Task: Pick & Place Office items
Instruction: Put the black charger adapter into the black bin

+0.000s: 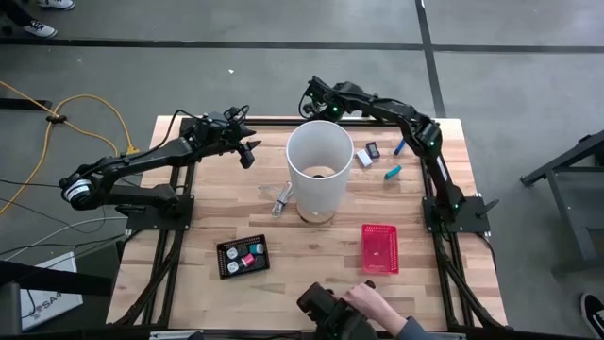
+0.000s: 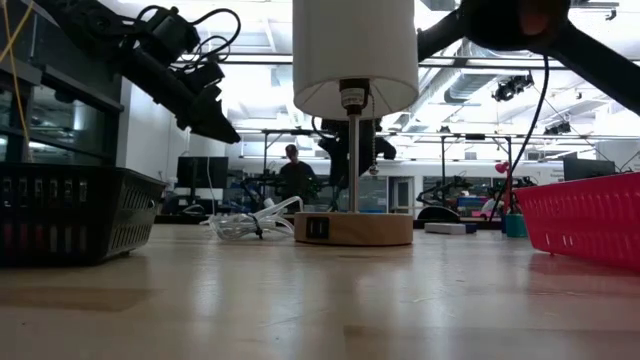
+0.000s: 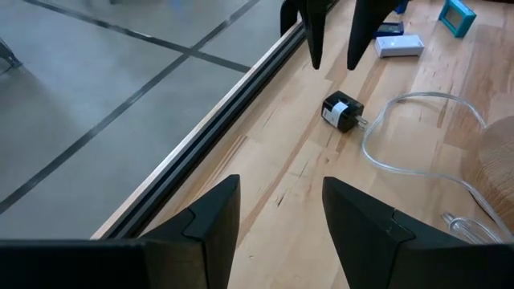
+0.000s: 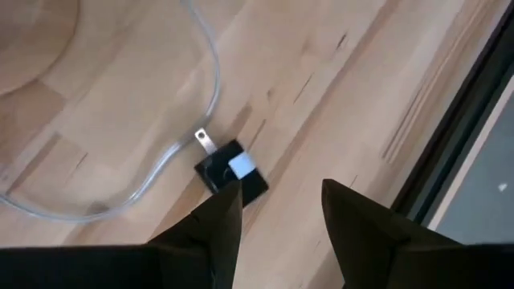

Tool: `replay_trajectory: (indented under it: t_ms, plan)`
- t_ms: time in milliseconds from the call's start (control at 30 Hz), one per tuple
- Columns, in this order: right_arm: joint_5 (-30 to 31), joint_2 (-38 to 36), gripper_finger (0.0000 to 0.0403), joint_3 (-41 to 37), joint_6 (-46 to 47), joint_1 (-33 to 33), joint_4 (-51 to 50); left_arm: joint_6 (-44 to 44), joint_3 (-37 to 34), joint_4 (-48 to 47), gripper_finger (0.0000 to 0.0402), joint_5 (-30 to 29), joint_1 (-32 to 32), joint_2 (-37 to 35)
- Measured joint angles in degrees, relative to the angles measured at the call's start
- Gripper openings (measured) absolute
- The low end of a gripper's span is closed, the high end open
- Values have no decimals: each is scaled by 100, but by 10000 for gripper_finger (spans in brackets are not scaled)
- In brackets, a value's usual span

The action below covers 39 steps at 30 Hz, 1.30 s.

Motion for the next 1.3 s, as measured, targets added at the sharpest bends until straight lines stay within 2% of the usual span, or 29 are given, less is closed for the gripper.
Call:
replay_trajectory:
  t_ms: [533,1300]
  plan:
    - [-191,1,160,-552,-592,-15,198,0,0,20,172,0,1,0]
    - [-102,189,160,-566,-1044,-9,330,0,-2,45,172,0,1,0]
